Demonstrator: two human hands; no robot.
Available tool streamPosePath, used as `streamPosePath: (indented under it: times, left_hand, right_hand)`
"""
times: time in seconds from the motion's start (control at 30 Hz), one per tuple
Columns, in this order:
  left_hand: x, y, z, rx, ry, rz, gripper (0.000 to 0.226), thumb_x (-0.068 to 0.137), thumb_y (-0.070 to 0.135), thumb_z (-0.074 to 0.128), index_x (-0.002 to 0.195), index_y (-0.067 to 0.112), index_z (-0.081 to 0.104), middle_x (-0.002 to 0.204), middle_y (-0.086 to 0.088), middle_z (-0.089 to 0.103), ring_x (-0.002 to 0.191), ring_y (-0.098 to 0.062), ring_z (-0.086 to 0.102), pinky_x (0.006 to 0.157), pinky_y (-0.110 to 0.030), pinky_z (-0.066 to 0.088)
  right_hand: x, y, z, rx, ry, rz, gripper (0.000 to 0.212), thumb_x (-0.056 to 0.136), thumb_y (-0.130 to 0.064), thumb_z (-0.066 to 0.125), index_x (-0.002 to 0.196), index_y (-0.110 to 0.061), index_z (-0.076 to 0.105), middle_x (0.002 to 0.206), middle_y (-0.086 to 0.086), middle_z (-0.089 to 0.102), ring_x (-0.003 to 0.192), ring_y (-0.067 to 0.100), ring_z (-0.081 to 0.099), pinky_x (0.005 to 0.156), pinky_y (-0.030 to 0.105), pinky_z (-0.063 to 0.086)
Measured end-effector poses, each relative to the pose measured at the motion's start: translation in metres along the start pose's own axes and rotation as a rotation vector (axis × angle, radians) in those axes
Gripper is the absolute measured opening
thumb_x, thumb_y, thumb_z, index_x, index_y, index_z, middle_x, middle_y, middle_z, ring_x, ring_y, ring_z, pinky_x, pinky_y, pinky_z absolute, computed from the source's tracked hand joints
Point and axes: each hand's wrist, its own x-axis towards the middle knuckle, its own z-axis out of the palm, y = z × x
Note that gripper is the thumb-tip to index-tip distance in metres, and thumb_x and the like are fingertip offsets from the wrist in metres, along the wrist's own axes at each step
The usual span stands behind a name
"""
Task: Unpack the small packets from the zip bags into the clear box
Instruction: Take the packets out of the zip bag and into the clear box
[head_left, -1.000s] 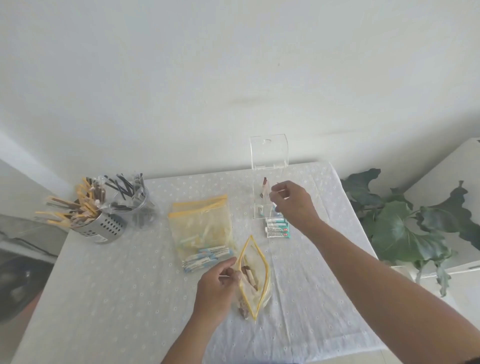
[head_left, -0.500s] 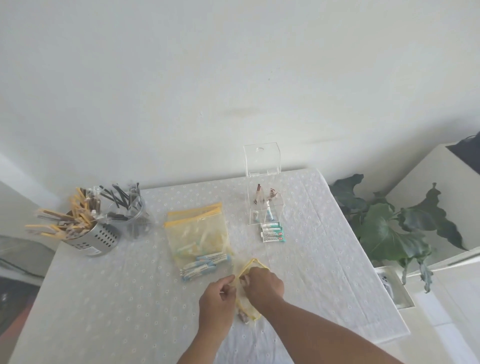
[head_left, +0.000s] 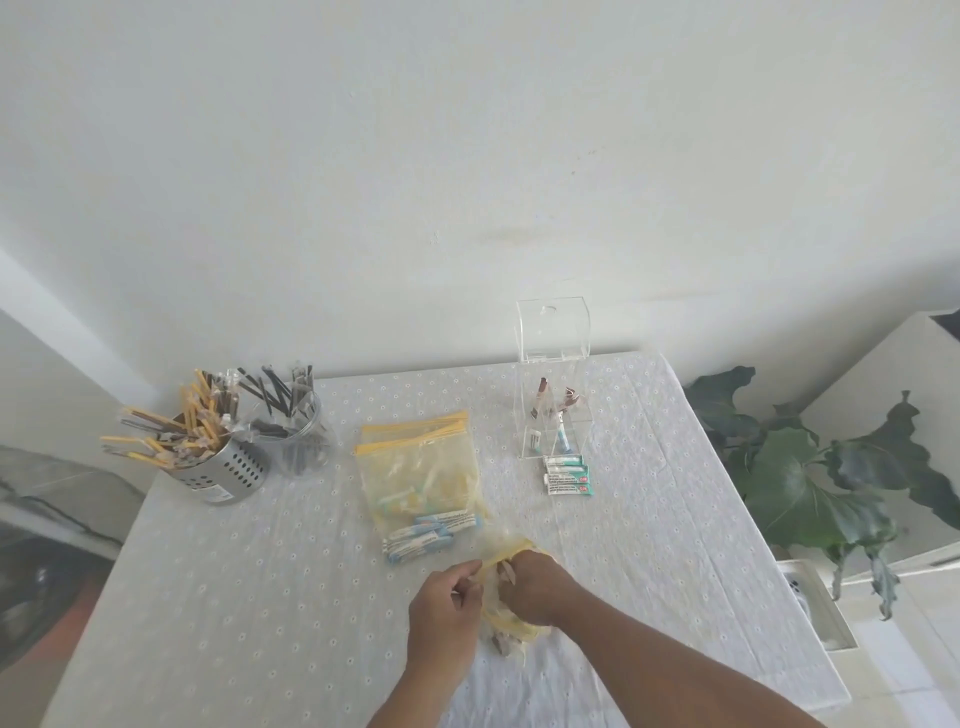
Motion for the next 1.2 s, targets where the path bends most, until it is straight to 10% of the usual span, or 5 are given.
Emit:
streamPosePath:
  times: [0.2, 0.4, 0.5, 0.83, 1.2]
  left_hand:
    - [0.006, 0.012, -0.003, 0.019, 0.027, 0.022, 0.023, 0.096, 0.021, 0.065, 0.112, 0.035, 0.075, 0.094, 0.01, 0.07, 0.086, -0.003, 0.068, 0.076, -0.019, 0.052]
    - [0.013, 0.022, 0.006, -0.011, 0.079, -0.008, 0.024, 0.097, 0.022, 0.063, 0.114, 0.032, 0.076, 0.09, 0.011, 0.073, 0.084, -0.009, 0.071, 0.084, -0.031, 0.06]
    - [0.019, 0.021, 0.006, -0.002, 0.079, -0.045, 0.025, 0.095, 0.023, 0.064, 0.113, 0.034, 0.076, 0.086, 0.01, 0.075, 0.081, -0.01, 0.072, 0.081, -0.034, 0.062]
    - [0.017, 0.025, 0.012, 0.012, -0.028, -0.041, 0.02, 0.091, 0.028, 0.068, 0.103, 0.039, 0.078, 0.075, 0.017, 0.073, 0.081, -0.007, 0.073, 0.083, -0.038, 0.063]
    - [0.006, 0.034, 0.014, -0.034, 0.035, -0.072, 0.024, 0.091, 0.024, 0.07, 0.1, 0.046, 0.069, 0.086, 0.009, 0.075, 0.082, -0.009, 0.074, 0.086, -0.034, 0.061]
  right_hand:
    - [-0.021, 0.021, -0.026, 0.125, 0.082, -0.199, 0.007, 0.094, -0.032, 0.066, 0.094, -0.025, 0.07, 0.073, -0.013, 0.058, 0.064, 0.003, 0.052, 0.064, 0.023, 0.043]
    - [-0.038, 0.041, -0.024, -0.02, 0.156, -0.208, 0.019, 0.098, -0.03, 0.062, 0.109, -0.028, 0.077, 0.097, 0.002, 0.071, 0.085, 0.021, 0.064, 0.07, 0.029, 0.044]
    - [-0.049, 0.045, -0.031, 0.312, 0.152, -0.295, 0.013, 0.092, -0.027, 0.073, 0.08, -0.028, 0.076, 0.078, -0.008, 0.072, 0.074, 0.007, 0.064, 0.077, 0.034, 0.054]
    - [-0.022, 0.019, -0.163, 0.984, 0.65, -0.197, 0.021, 0.096, -0.033, 0.074, 0.081, -0.018, 0.08, 0.089, -0.003, 0.08, 0.079, 0.005, 0.066, 0.076, 0.032, 0.051]
    - [0.075, -0.002, -0.207, 0.796, 0.749, -0.01, 0.012, 0.09, -0.026, 0.073, 0.078, -0.021, 0.074, 0.078, -0.002, 0.073, 0.079, 0.021, 0.073, 0.059, 0.019, 0.045]
